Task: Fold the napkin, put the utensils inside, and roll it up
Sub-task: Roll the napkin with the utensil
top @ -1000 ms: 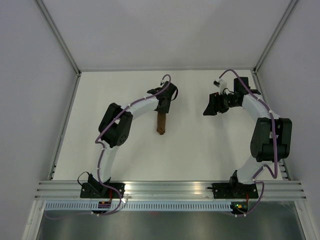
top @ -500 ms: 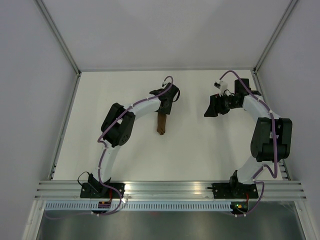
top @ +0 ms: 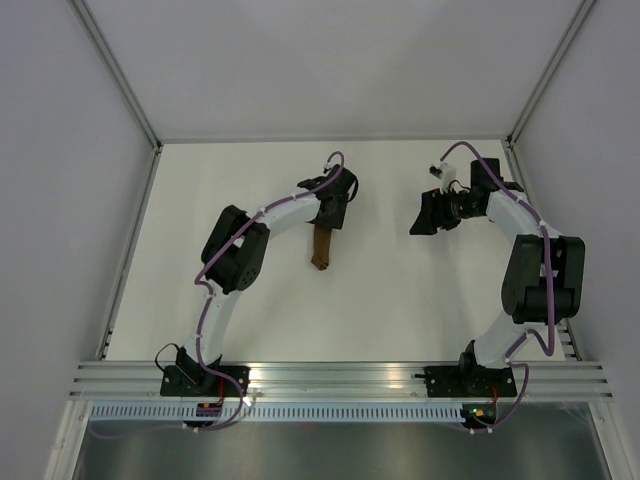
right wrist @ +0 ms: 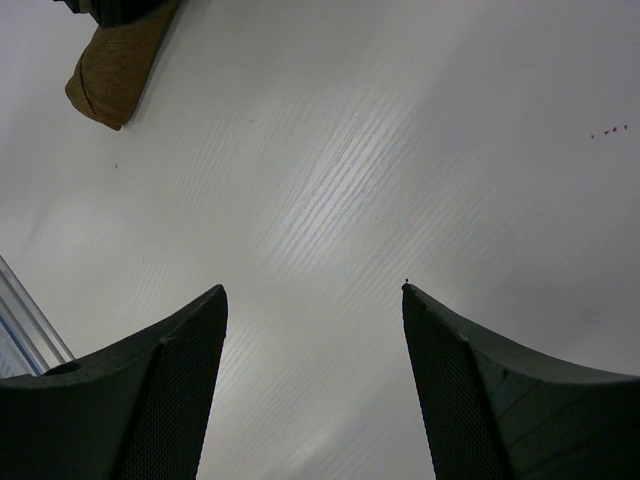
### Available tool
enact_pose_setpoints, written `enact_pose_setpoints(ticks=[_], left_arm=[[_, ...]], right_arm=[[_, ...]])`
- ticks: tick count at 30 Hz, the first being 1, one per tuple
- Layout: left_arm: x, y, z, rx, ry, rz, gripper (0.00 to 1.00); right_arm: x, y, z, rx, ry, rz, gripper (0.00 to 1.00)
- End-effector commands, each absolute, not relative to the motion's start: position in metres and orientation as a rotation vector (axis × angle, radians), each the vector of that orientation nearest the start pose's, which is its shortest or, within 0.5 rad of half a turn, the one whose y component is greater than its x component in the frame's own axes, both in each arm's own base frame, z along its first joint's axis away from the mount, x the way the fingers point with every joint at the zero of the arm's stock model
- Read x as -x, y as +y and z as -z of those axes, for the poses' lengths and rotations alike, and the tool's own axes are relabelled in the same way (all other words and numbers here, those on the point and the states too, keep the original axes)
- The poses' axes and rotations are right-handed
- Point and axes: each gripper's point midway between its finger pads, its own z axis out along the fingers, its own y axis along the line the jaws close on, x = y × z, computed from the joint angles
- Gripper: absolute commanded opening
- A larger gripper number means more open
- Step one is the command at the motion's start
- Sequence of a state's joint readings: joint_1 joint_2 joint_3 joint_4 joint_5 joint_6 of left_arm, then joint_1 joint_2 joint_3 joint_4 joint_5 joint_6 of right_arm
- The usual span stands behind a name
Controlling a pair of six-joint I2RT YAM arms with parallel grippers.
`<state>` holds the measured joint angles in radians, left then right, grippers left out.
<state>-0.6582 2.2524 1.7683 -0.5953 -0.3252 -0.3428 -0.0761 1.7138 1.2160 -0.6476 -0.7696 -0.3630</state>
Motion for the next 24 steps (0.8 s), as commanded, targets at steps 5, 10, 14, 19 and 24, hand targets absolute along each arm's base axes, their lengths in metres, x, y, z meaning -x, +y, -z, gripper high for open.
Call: enact_pose_setpoints(ticks=[5, 10, 14, 19, 24], left_arm=[[-0.444, -0.291, -0.074, -0.308, 2.447, 0.062, 0.63], [-0.448, -0.287, -0.08, -0.291, 2.433, 0.065, 0.63], [-0.449, -0.289, -0.089, -0.299, 2.413, 0.084, 0.64], [-0.452, -0.288, -0.101, -0.298, 2.385, 0.093, 0.64], [-0.454, -0.281, -0.119, -0.283, 2.357, 0.092, 0.64]], right_arm=[[-0.361, 0.082, -0.109, 0.586, 2.355, -0.843, 0.76], [-0.36, 0.082, -0.108, 0.592, 2.361, -0.834, 0.76], [-0.362, 0.081, -0.109, 0.588, 2.359, -0.831, 0.76], [-0.363, 0.081, -0.11, 0.586, 2.357, -0.829, 0.76], [-0.365, 0.081, -0.115, 0.58, 2.347, -0.826, 0.76]])
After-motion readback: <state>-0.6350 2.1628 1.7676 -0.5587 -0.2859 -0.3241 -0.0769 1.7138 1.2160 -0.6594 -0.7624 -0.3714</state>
